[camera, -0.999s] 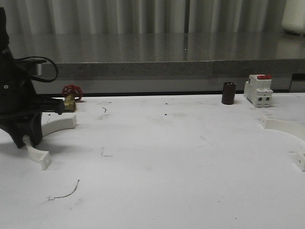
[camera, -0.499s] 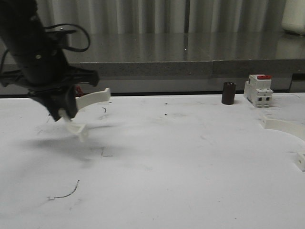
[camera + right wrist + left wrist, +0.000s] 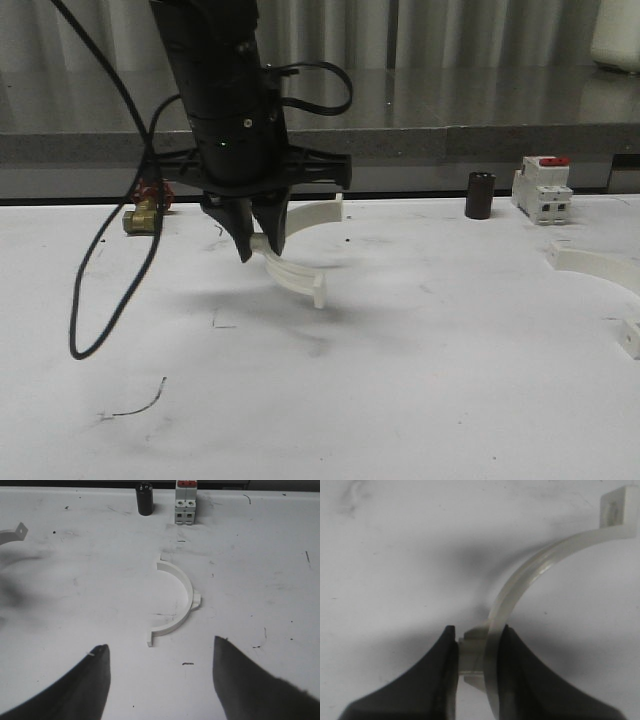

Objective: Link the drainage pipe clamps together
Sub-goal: 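Lift the clamp half with the left gripper and set it down mid-table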

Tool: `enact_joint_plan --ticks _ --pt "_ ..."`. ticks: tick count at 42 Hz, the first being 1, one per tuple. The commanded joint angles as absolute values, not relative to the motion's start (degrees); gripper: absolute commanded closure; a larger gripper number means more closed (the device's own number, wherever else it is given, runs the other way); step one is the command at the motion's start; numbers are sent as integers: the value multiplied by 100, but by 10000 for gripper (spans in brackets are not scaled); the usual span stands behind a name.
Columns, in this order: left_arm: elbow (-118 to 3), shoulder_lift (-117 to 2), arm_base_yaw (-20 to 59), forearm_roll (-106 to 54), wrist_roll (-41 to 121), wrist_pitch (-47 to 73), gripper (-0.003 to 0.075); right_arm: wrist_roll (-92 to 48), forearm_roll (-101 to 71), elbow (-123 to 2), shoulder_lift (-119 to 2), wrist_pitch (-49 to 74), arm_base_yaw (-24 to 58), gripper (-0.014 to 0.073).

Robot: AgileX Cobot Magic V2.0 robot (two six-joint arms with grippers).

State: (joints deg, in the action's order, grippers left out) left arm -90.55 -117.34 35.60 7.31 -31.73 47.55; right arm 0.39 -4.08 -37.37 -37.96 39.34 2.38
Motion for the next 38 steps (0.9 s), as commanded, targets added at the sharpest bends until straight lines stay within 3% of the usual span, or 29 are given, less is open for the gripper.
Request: enact_joint_plan --ticks 1,38 --pt "-9311 -11522 3674 746 -3498 4664 666 0 -369 -3898 -3827 3585 233 116" --pt "-9369 -11832 3628 697 -3586 4791 666 0 -369 -3898 -3827 3585 233 116"
